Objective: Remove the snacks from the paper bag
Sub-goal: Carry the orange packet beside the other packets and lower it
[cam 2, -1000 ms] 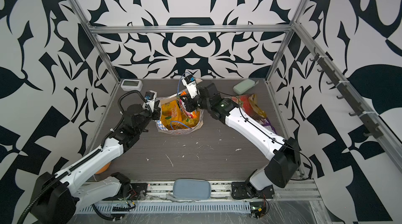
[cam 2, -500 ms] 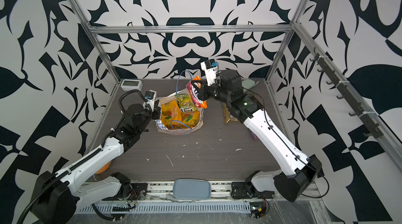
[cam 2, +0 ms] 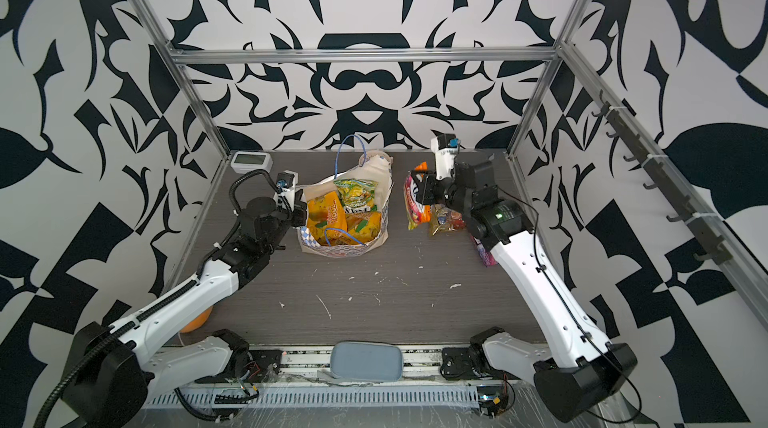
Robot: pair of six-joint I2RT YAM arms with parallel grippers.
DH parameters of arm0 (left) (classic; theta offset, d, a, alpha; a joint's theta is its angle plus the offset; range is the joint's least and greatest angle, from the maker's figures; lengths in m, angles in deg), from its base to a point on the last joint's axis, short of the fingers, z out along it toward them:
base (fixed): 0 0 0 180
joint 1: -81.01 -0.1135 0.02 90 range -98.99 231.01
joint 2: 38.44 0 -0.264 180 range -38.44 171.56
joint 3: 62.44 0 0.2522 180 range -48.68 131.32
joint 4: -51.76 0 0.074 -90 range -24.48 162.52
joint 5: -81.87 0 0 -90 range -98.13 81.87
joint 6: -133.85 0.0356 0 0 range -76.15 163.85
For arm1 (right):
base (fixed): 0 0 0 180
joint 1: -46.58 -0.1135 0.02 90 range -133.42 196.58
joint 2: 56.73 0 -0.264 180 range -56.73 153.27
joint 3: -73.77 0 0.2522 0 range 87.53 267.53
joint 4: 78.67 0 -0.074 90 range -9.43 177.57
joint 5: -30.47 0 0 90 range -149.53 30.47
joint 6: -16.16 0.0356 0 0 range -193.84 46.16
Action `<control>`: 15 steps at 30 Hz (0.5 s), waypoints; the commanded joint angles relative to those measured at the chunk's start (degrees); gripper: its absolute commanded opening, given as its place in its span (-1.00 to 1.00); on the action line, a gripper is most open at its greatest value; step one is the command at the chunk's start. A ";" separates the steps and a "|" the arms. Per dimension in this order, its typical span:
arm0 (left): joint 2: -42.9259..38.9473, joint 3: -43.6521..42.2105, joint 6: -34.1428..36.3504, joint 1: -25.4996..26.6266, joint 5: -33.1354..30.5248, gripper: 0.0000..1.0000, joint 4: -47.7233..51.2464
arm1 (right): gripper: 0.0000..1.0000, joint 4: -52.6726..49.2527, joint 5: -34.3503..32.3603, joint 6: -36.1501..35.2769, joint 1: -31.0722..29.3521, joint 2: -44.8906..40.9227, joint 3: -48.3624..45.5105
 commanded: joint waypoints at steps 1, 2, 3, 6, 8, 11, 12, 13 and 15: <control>0.22 2.26 0.15 0.02 -1.12 -1.00 -5.15 | -1.00 0.83 3.35 3.03 2.59 -0.07 -6.54; 0.22 2.28 0.27 0.03 -1.03 -1.00 -4.99 | -1.00 2.31 5.52 3.82 3.90 0.20 -8.95; 0.17 2.38 0.36 -0.03 -1.03 -1.00 -4.69 | -1.00 4.10 7.34 3.92 4.83 0.40 -11.09; -0.25 2.48 0.49 -0.03 -1.24 -1.00 -3.89 | -1.00 7.96 13.13 5.59 8.94 1.92 -16.20; -0.74 2.17 0.41 -0.02 -1.18 -1.00 -3.90 | -1.00 9.83 17.15 6.62 11.65 3.56 -18.27; -1.10 1.81 -0.04 0.05 -1.08 -1.00 -3.96 | -1.00 11.05 17.94 4.69 13.21 5.33 -20.56; -1.17 1.56 -0.32 -0.03 -1.00 -1.00 -4.23 | -1.00 11.80 17.97 4.22 13.68 5.97 -21.23; -1.09 1.53 -0.52 -0.02 -0.78 -1.00 -4.39 | -1.00 13.15 18.16 4.19 14.06 6.69 -22.09; -0.81 1.74 -0.58 0.00 -0.45 -1.00 -4.25 | -1.00 14.39 18.38 4.07 14.63 8.38 -22.83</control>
